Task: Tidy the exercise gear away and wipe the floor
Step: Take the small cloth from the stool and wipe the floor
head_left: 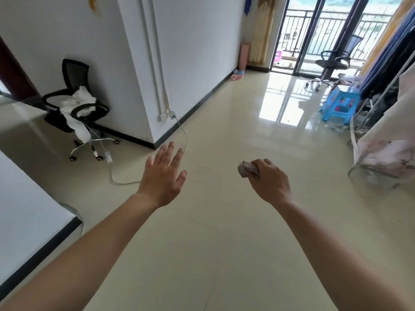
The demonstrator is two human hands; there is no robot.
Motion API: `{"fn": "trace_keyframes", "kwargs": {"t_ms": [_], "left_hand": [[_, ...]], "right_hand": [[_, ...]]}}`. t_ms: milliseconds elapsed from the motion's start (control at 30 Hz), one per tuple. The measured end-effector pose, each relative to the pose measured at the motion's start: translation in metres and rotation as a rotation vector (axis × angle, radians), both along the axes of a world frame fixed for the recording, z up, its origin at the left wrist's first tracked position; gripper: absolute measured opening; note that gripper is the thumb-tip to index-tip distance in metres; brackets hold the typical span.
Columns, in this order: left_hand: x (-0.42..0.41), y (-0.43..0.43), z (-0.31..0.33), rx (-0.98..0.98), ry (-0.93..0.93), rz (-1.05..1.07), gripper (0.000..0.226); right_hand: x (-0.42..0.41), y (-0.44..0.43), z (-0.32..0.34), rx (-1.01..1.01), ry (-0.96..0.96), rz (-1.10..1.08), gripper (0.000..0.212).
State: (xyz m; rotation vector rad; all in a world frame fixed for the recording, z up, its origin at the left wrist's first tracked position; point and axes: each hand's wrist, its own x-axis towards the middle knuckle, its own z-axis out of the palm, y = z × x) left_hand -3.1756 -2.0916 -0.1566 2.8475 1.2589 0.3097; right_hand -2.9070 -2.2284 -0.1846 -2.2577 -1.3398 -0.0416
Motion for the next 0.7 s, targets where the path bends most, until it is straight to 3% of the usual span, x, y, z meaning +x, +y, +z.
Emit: {"fn": "trace_keyframes", "kwargs": {"t_ms": [233, 700], "left_hand": [[0.155, 0.082, -0.017, 0.06, 0.026, -0.089, 0.068], [0.551, 0.294, -0.024, -0.018, 0.056, -0.332, 0.063]], "right_hand": [[0.142, 0.06, -0.011, 0.045, 0.106, -0.114, 0.021], [0.473, 0.211, 0.02, 0.013, -0.072, -0.342, 0.026]]}}
